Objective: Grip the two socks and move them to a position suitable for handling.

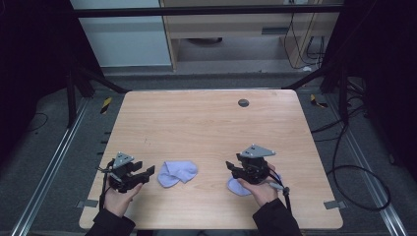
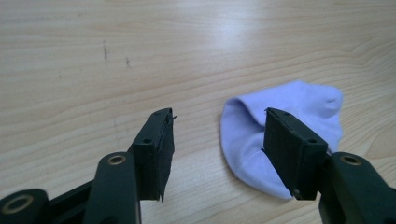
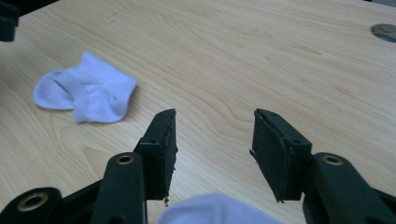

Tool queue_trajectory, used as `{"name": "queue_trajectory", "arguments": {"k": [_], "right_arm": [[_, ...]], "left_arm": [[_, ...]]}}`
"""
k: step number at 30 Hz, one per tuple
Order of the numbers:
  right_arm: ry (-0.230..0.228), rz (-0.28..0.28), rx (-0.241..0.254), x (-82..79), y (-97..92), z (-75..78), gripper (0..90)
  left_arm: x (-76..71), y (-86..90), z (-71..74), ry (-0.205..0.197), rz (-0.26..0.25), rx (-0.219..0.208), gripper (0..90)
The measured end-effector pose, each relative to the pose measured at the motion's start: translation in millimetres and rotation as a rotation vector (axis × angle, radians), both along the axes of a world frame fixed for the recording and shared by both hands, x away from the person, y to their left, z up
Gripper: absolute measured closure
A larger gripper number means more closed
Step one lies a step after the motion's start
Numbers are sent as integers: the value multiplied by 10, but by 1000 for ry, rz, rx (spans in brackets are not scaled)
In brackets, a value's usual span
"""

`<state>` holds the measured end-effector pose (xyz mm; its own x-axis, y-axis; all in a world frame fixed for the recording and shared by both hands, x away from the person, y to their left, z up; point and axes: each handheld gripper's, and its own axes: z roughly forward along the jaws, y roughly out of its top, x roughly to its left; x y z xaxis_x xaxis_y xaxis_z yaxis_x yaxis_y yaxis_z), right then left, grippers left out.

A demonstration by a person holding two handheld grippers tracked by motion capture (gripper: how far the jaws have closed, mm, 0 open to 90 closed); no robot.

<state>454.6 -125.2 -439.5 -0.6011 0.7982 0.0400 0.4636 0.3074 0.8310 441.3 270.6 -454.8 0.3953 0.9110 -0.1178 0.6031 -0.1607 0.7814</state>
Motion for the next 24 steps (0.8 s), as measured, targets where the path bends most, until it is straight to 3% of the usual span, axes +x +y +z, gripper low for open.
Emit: {"name": "queue_trajectory", "arguments": {"k": [11, 24], "right_arm": [[31, 110, -38, 121, 573, -100, 545], [79, 220, -66, 130, 1128, -268, 607]], "left_arm": [[13, -78, -149, 45, -26, 27, 473], [53, -233, -298, 90, -58, 66, 502]]}}
